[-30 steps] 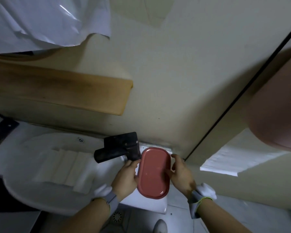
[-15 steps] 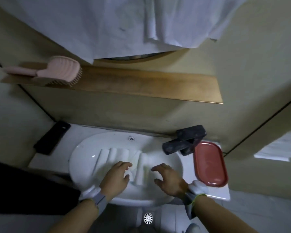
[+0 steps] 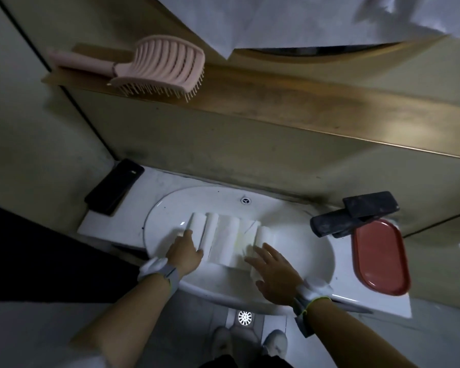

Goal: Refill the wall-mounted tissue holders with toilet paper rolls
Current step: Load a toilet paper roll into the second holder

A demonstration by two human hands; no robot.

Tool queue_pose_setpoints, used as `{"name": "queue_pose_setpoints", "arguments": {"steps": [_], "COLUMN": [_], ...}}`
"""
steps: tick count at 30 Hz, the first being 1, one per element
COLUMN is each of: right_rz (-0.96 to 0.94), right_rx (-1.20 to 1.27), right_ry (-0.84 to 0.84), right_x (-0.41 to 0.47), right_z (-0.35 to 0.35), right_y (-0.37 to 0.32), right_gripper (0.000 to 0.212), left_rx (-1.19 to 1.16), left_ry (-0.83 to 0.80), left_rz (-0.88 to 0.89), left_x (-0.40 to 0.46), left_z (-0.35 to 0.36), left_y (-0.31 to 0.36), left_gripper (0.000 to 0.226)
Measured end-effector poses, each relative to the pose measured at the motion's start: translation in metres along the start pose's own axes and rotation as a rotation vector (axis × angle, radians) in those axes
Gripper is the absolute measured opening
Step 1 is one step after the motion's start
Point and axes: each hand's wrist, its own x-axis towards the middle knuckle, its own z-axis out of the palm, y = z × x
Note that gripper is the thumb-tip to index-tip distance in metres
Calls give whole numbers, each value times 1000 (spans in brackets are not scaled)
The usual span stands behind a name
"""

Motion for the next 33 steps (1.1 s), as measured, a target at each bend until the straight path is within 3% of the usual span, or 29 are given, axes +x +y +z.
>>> {"name": "queue_pose_setpoints", "arguments": {"steps": [6, 11, 17, 21, 23, 26, 29, 33], "right_rz": [35, 94, 89, 2, -16, 166, 231, 338], "right_rx": [-127, -89, -27, 85, 267, 782, 1252, 1483], "right_ry": [-3, -49, -118, 0, 112, 161, 226, 417], "right_x": [-1, 1, 5, -2, -14, -41, -70, -136], "right_z": [-3, -5, 10, 7, -2, -26, -42, -40], "right_y": [-7, -13, -11, -5, 0, 5, 15, 51], "right_gripper": [64, 60, 65, 62, 57, 51, 39, 30], "left_rx": [-8, -7, -99, -176, -222, -271, -215, -50], "left_ry": [18, 48, 139, -1, -106, -298, -413, -504], "left_rz": [-76, -67, 11, 117, 174, 288, 419, 636], "left_x": [25, 27, 6, -27, -44, -62, -73, -100], "left_z": [6, 1, -28, -39, -37, -26, -7, 39], "left_y": [-1, 1, -22, -17, 2, 39, 74, 138], "left_gripper": [48, 31, 33, 33, 27, 29, 27, 27]}}
